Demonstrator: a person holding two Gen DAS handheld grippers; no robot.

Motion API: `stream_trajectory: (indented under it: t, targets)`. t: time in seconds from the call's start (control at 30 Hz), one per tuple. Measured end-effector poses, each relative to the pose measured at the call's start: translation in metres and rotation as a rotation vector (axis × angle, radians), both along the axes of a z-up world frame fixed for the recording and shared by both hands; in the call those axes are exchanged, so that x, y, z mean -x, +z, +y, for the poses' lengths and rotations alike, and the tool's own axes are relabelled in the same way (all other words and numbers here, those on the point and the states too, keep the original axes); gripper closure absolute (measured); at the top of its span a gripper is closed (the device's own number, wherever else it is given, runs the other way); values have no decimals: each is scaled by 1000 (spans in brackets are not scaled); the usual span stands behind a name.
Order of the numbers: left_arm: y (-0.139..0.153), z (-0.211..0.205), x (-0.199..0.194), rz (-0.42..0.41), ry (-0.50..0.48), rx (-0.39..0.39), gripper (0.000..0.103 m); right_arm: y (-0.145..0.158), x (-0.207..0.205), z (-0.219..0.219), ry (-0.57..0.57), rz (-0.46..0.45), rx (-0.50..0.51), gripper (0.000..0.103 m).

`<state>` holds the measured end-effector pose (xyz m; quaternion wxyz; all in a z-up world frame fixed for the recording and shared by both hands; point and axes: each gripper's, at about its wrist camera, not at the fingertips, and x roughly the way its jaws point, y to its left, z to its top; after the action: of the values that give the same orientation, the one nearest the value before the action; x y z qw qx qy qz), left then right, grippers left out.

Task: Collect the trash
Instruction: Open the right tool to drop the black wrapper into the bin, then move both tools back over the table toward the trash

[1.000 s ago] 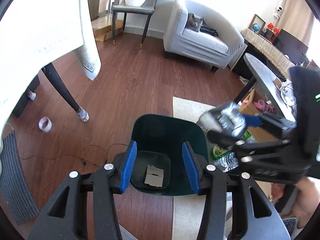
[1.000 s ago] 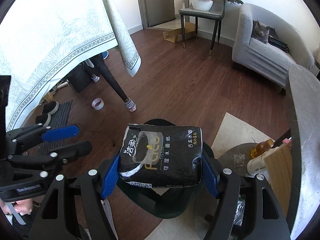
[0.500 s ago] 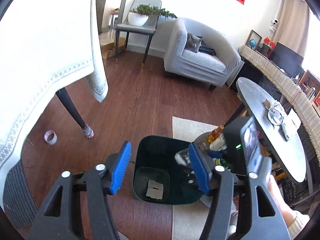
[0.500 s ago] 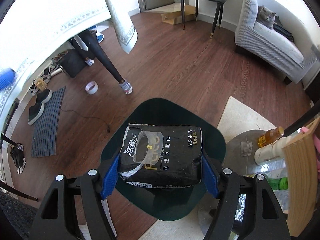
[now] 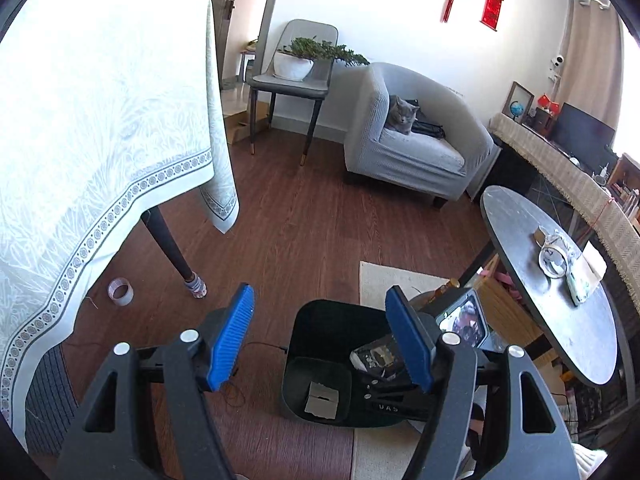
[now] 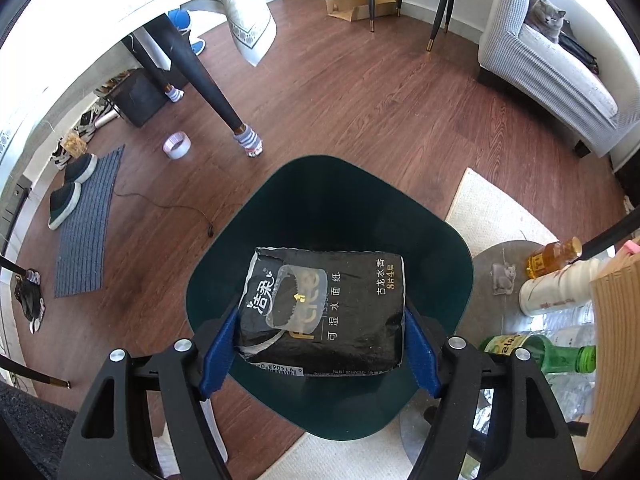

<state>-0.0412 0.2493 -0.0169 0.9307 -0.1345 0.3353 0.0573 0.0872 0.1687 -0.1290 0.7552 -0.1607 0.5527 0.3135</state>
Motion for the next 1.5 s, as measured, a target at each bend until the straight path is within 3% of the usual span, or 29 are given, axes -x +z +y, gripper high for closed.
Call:
stream_trajectory:
  t: [0.1, 0.23, 0.53, 0.67, 0.83, 1.1, 1.37, 1.5]
  targets:
    - [4, 1, 3, -32, 13, -15, 23, -1, 0, -2, -8, 12, 3, 28]
    - [9, -2, 4, -54, 11, -25, 18, 2, 1, -4, -12, -11, 11, 12]
    - [22, -4, 8, -87, 31, -27, 17, 13, 1, -16, -29, -68, 8, 6]
    - [34, -7, 13, -131, 34, -49, 10, 36, 4, -17, -9, -127, -39, 6]
    - [42, -12, 15, -165, 37, -101, 8, 72, 7, -23, 5, -202, -133, 6]
    - [52, -18, 16, -212, 48, -105, 6, 130, 13, -42, -33, -356, -243, 6]
    - [59, -37, 12, -240, 23, -140, 6, 166, 13, -79, -76, -449, -275, 6]
    - [58, -49, 6, -241, -4, -113, 6, 176, 12, -104, -114, -480, -279, 6]
